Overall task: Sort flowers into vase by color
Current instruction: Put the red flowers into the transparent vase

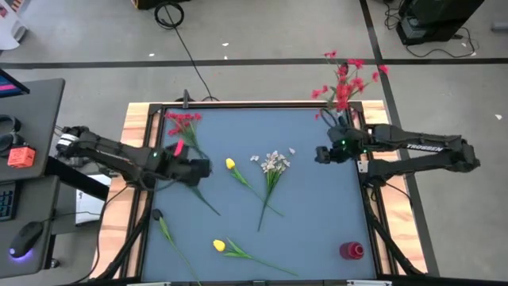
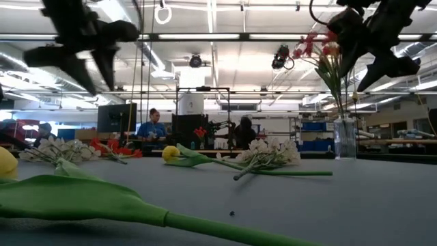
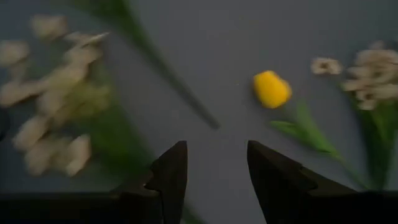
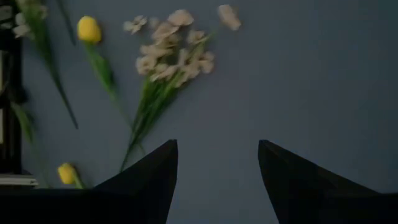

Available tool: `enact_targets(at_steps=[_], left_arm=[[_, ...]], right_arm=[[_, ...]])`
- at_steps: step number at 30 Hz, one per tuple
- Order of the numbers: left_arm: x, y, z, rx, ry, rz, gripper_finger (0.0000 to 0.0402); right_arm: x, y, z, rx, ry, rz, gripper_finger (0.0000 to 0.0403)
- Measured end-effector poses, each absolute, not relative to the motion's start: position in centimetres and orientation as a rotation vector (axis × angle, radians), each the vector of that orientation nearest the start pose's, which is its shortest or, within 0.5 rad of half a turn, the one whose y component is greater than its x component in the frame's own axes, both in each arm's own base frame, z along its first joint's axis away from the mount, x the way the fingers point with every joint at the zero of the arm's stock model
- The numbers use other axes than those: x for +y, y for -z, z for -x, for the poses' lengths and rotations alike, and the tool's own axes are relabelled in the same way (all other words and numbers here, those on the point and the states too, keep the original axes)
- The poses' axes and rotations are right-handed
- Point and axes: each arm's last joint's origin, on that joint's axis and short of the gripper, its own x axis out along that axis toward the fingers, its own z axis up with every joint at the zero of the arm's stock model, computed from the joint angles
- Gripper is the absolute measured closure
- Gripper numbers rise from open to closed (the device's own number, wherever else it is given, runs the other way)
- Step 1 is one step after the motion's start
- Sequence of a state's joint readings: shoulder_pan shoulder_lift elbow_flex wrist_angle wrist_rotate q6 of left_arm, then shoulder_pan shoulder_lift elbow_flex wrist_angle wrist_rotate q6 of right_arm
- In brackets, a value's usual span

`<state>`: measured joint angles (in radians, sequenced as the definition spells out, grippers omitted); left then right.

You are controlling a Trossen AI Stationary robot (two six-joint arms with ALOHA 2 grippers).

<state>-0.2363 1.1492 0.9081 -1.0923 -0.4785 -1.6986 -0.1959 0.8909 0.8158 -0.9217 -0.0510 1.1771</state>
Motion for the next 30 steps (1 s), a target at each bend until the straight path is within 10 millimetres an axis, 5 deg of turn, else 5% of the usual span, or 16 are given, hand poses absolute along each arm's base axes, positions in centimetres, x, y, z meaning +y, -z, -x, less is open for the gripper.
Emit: enact_targets(at_steps=[16, 23, 30], left_arm=[[-7.5, -21.6, -19.5, 0.818, -1.325, 1.183, 0.023], [-7.1, -20.3, -20.4, 0.876, -1.411, 1.188, 0.023], [-4.5, -19.8, -22.8, 0.898, -1.279, 1.151, 0.023]], right_arm=[[-0.2, -28.0, -17.7, 0.75, 0.479, -1.159, 0.0173], [0.9, -29.1, -17.9, 0.844, 0.26, -1.234, 0.0173], [2.3, -29.2, -18.1, 0.938, 0.048, -1.188, 0.0173]])
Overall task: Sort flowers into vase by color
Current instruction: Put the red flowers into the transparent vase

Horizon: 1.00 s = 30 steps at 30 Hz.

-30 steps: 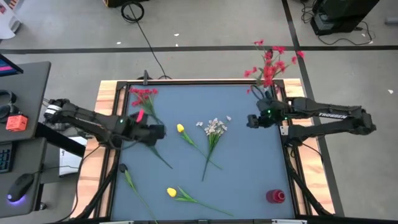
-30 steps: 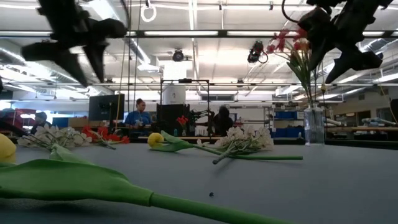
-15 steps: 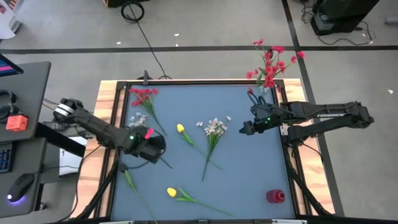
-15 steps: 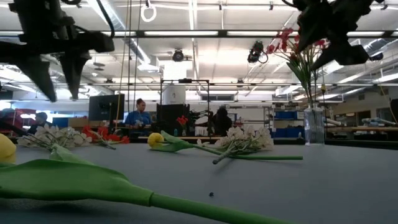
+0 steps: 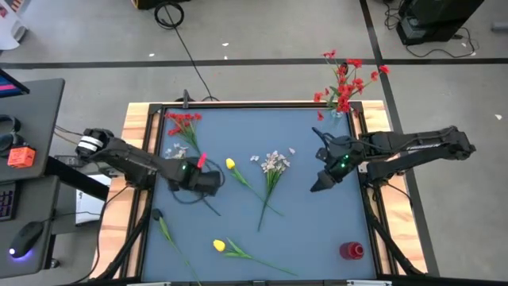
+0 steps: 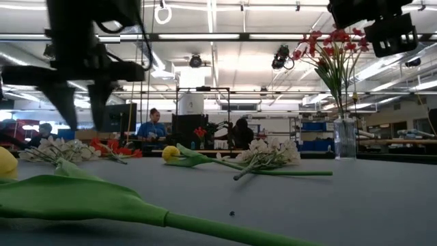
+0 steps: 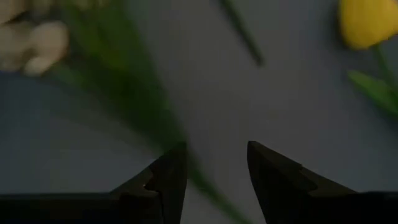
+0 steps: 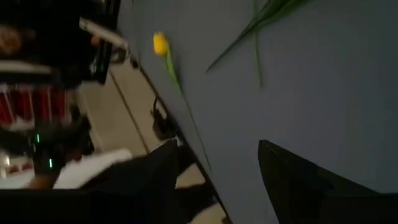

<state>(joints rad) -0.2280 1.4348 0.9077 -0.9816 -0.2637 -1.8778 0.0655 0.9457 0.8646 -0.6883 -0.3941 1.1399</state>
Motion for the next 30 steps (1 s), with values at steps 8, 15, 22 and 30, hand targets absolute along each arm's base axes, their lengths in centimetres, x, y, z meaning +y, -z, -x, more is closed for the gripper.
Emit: enact_targets(at_steps=[8, 15, 22, 30], left_arm=[[2.7, -20.1, -22.8, 0.994, -1.291, 1.053, 0.023], [9.4, -20.0, -22.4, 0.98, -1.21, 1.085, 0.023], [14.1, -20.0, -20.0, 0.952, -1.259, 1.144, 0.023], [17.3, -19.2, -18.2, 0.85, -1.261, 1.181, 0.023]], right_arm=[[4.4, -29.0, -18.1, 1.055, -0.105, -1.146, 0.0172], [5.9, -28.6, -17.5, 1.063, 0.026, -1.135, 0.0172], [6.5, -27.9, -16.5, 1.027, 0.333, -1.196, 0.0172], [7.2, -27.8, -16.2, 0.945, 0.443, -1.249, 0.0172]])
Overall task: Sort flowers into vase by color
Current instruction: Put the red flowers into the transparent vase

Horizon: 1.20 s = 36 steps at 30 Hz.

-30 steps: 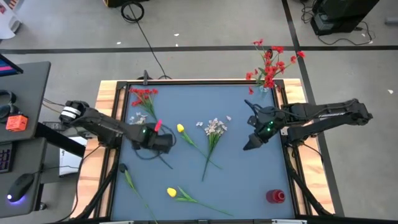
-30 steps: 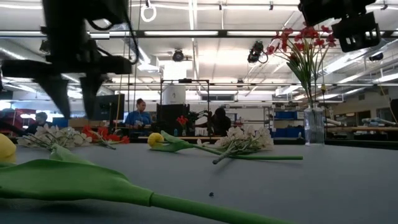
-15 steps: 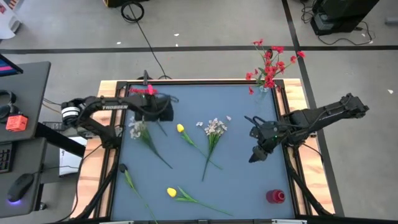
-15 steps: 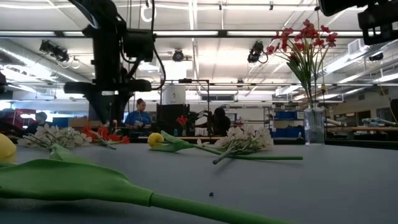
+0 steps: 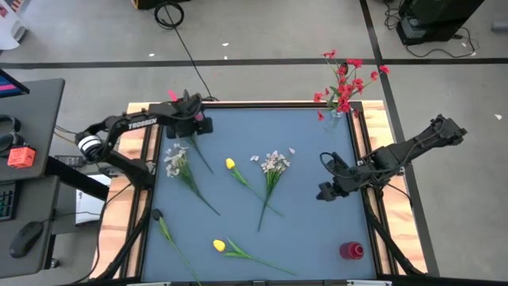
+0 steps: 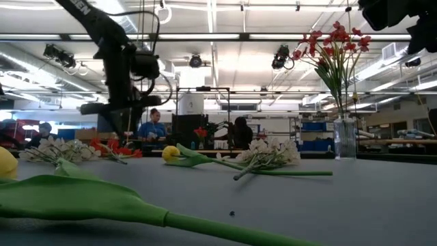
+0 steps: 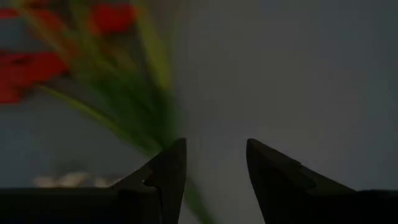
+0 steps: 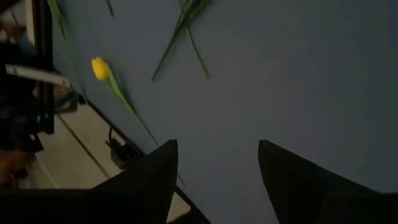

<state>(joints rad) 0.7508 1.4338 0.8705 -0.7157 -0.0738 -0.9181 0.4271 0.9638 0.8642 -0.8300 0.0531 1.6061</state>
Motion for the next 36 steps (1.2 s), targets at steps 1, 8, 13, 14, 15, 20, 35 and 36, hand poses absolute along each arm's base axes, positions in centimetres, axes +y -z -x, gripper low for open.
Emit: enact_targets(at_steps=[1, 8, 13, 14, 15, 20, 35, 36], left_arm=[[17.4, -18.8, -17.6, 0.856, -1.271, 1.207, 0.023], [16.6, -15.3, -16.0, 0.86, -1.23, 1.337, 0.023], [16.6, -14.6, -15.9, 0.828, -1.206, 1.306, 0.023], [16.6, -14.6, -16.0, 0.827, -1.196, 1.293, 0.0232], [16.6, -14.6, -16.0, 0.829, -1.19, 1.278, 0.0235], [16.7, -14.5, -15.9, 0.849, -1.209, 1.211, 0.0289], [16.4, -15.2, -16.2, 0.84, -1.103, 1.185, 0.0394], [16.2, -15.6, -16.4, 0.818, -1.075, 1.181, 0.0394]], right_arm=[[7.2, -27.8, -16.2, 0.935, 0.453, -1.255, 0.0172], [7.0, -27.8, -16.3, 0.859, 0.524, -1.286, 0.0172], [6.4, -27.8, -16.5, 0.843, 0.549, -1.304, 0.0172], [6.3, -27.8, -16.5, 0.841, 0.556, -1.309, 0.0172], [6.1, -27.8, -16.6, 0.836, 0.563, -1.313, 0.0172], [5.4, -27.7, -16.7, 0.817, 0.61, -1.317, 0.0172], [5.8, -26.0, -19.8, 0.868, 0.588, -1.256, 0.0173], [5.9, -26.0, -20.2, 0.856, 0.567, -1.247, 0.0173]])
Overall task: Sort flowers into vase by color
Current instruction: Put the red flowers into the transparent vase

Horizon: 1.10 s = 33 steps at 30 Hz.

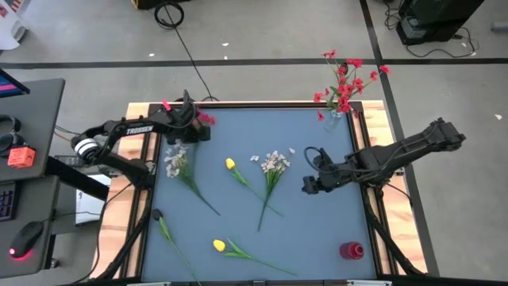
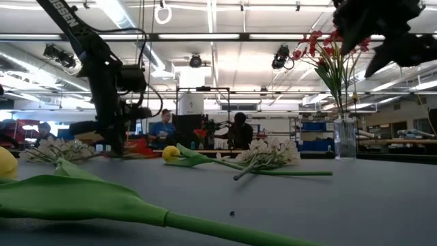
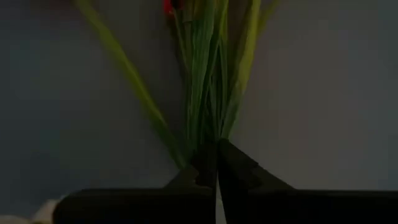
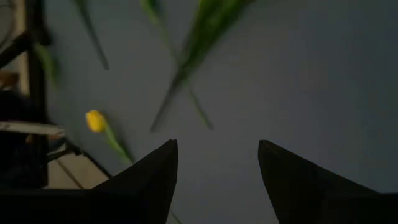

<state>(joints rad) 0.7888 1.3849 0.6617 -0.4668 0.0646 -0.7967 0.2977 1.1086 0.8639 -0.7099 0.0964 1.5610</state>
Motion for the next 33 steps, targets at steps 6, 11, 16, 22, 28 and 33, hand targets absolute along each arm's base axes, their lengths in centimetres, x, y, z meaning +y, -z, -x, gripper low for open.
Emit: enact_targets(at_steps=[6, 11, 16, 22, 28, 33], left_arm=[[14.4, -19.7, -18.2, 0.577, -0.816, 1.096, 0.0394], [11.7, -23.9, -19.9, 0.322, -0.582, 0.978, 0.0395], [8.6, -27.2, -21.9, 0.102, -0.345, 0.858, 0.0395], [4.7, -29.7, -23.3, -0.088, -0.121, 0.706, 0.0395], [1.9, -30.3, -23.7, -0.129, -0.093, 0.606, 0.0395], [0.3, -29.9, -24.9, -0.165, -0.059, 0.612, 0.0395]], right_arm=[[6.0, -25.9, -22.0, 0.79, 0.457, -1.16, 0.0173], [5.9, -26.1, -23.8, 0.662, 0.383, -1.047, 0.0173], [4.9, -27.6, -26.4, 0.357, 0.339, -0.877, 0.0173], [2.9, -28.5, -29.0, 0.152, 0.243, -0.827, 0.0171], [2.2, -29.0, -30.4, 0.045, 0.102, -0.781, 0.0167], [2.2, -28.8, -31.1, 0.008, 0.084, -0.724, 0.0168]])
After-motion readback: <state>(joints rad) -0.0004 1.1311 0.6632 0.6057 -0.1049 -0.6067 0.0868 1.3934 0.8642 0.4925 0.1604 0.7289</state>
